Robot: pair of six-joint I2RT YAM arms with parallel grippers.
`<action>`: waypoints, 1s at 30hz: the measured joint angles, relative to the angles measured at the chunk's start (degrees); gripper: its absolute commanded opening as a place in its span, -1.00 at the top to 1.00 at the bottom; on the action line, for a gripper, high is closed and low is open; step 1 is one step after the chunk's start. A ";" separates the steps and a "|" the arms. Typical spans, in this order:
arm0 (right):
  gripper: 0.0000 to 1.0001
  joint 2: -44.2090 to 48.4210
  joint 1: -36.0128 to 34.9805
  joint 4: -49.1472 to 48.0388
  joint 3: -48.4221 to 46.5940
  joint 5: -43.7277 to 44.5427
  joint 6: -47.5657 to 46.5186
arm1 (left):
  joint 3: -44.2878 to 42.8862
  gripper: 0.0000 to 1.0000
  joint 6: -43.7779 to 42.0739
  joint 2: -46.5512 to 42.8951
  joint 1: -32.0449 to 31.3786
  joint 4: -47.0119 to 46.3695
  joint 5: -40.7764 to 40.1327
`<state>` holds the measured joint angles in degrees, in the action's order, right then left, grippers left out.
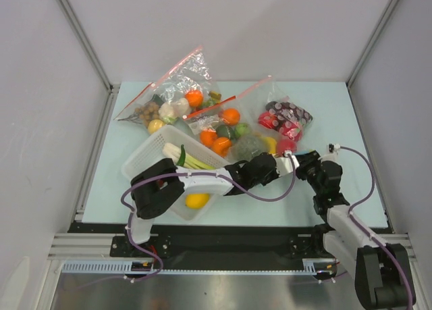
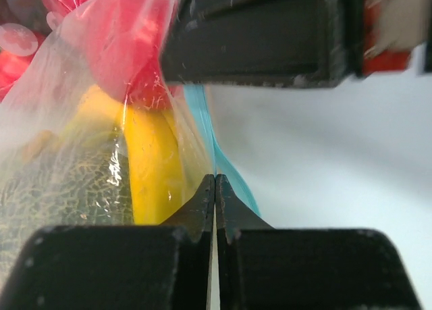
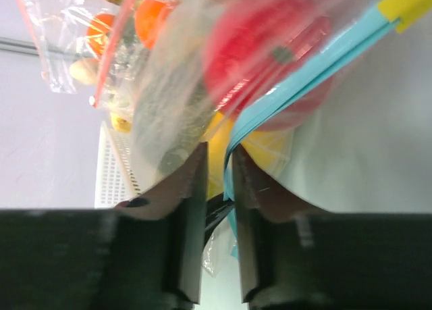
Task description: Open the zip-top bag and remove the fake food
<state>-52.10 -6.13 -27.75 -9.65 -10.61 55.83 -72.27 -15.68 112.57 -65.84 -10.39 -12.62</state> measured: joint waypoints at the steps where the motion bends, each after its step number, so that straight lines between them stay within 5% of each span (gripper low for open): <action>1: 0.29 1.73 -0.02 1.20 -0.15 0.35 -0.57 | 0.00 0.99 0.74 -0.28 0.20 0.42 0.52; 4: 0.14 6.88 0.00 4.61 -0.35 1.36 -2.64 | -0.07 0.99 3.41 -1.29 1.51 1.73 2.64; 14: 0.13 17.57 -2.58 14.03 -0.33 1.88 -8.31 | -1.46 0.99 9.25 -1.99 5.66 4.94 8.79; 30: 0.15 6.10 -11.37 11.15 0.66 2.64 -11.63 | -2.47 0.99 10.82 -2.01 6.03 7.15 11.37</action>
<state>-46.00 -17.50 -16.60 -8.99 -7.97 44.21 -74.74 -4.86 110.56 -59.81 -3.25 -1.26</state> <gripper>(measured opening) 0.426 0.006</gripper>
